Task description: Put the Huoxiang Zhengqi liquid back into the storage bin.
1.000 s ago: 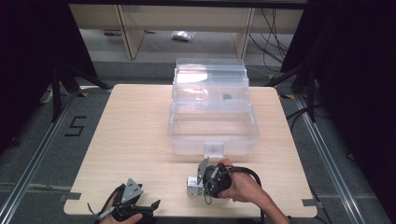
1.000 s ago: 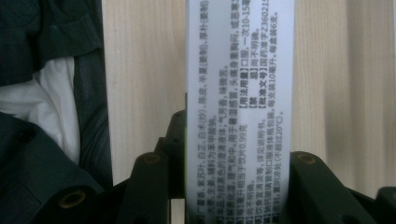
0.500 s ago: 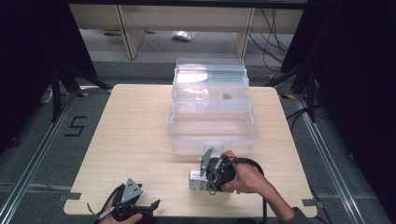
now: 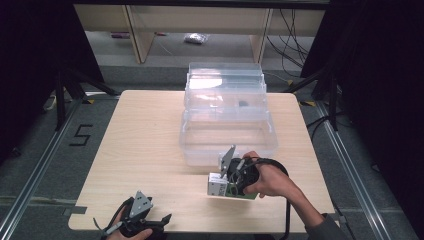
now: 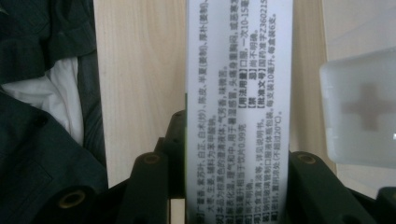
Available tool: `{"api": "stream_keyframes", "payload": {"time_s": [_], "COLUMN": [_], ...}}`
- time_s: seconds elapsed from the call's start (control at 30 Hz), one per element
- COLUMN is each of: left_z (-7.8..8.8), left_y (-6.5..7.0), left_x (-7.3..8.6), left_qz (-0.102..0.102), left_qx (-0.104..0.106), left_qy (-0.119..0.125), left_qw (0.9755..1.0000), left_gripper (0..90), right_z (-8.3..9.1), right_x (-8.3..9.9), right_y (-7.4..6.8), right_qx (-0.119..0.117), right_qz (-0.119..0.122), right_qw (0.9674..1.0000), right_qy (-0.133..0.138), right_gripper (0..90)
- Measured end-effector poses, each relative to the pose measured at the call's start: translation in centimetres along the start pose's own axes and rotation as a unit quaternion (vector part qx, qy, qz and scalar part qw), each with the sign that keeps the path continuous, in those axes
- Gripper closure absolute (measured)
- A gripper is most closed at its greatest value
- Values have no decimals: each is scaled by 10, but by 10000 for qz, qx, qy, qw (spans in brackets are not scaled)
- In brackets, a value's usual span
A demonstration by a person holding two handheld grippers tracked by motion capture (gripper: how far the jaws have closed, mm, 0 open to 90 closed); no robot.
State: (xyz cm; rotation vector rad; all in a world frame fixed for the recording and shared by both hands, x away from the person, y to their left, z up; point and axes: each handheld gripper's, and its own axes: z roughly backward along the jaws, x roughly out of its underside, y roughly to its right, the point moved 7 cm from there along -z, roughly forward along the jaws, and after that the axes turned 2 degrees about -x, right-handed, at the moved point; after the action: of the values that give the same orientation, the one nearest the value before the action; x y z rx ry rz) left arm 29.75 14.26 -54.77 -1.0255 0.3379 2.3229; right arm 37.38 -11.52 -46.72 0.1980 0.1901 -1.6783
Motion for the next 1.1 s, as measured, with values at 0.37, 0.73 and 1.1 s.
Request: {"api": "stream_keyframes", "payload": {"time_s": [0.37,0.73,1.1], "left_z": [0,0,0], "left_y": [-1,-1,0], "left_x": [0,0,0], "left_qz": [-11,9,10], "left_qx": [-34,-42,-5], "left_qy": [7,17,4], "left_qw": [10000,10000,10000], "left_gripper": [148,148,148], "right_z": [27,54,71], "right_x": [4,11,13], "right_y": [6,19,33], "right_qx": [47,171,143], "right_qz": [-221,-258,-292], "right_qw": [9997,9994,9993], "right_qy": [84,147,201], "right_gripper": [648,648,648]}}
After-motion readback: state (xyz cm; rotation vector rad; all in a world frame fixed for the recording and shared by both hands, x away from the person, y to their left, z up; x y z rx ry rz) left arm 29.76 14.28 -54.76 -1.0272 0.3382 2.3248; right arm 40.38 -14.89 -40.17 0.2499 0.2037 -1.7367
